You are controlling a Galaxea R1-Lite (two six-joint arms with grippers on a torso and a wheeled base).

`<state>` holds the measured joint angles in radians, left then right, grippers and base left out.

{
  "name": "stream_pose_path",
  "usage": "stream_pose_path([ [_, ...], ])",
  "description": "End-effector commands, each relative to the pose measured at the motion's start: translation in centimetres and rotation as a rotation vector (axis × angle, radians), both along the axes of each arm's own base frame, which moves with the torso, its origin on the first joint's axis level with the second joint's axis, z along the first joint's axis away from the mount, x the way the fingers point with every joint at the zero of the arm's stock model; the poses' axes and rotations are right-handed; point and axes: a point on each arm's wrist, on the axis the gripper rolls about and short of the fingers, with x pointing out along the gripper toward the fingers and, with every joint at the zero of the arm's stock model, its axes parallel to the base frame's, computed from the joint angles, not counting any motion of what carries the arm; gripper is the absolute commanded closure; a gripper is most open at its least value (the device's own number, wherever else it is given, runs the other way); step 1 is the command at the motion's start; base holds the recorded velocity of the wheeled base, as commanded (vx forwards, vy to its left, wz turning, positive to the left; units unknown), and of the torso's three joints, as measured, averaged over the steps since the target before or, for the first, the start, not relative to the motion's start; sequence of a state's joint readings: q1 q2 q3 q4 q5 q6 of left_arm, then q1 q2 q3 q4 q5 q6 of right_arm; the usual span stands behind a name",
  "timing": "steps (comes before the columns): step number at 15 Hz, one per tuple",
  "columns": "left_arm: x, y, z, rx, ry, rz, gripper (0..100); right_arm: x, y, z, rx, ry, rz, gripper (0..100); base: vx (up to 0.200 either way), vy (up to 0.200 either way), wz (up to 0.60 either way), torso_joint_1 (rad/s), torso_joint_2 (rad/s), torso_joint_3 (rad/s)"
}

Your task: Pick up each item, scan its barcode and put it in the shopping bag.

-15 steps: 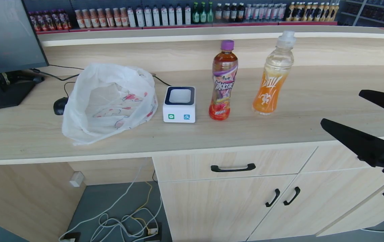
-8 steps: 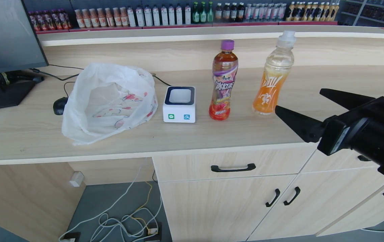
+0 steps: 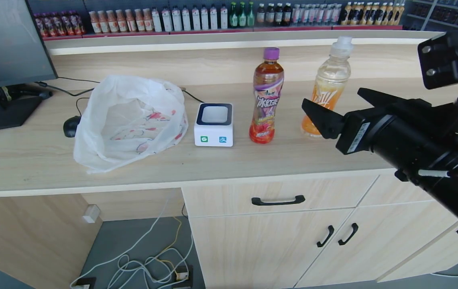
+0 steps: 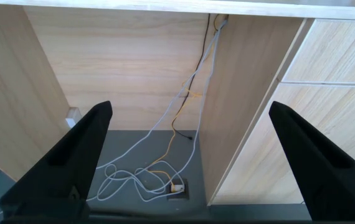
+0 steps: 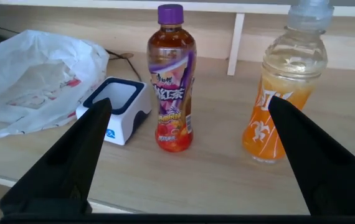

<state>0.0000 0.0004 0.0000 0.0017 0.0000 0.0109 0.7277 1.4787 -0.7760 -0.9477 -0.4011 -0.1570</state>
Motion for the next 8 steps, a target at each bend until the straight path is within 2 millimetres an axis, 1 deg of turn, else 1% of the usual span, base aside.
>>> stream_pose_path([
  [1,0.0,0.0,0.0,0.000,0.001,0.000,0,1.8,2.0,-2.0,-0.019,0.018,-0.002,0,0.000,0.000,0.00,0.000,0.00,0.000],
  [3,0.0,0.0,0.0,0.000,0.001,0.000,0,2.4,2.4,-1.7,-0.004,0.013,-0.019,0,0.000,0.000,0.00,0.000,0.00,0.000],
  [6,0.0,0.0,0.0,0.000,-0.001,0.000,0,2.9,2.8,-2.6,-0.019,0.027,-0.020,0,0.000,0.000,0.00,0.000,0.00,0.000],
  [8,0.0,0.0,0.0,0.000,-0.001,0.000,0,3.7,3.5,-3.3,-0.012,0.016,-0.018,0,0.000,0.000,0.00,0.000,0.00,0.000],
])
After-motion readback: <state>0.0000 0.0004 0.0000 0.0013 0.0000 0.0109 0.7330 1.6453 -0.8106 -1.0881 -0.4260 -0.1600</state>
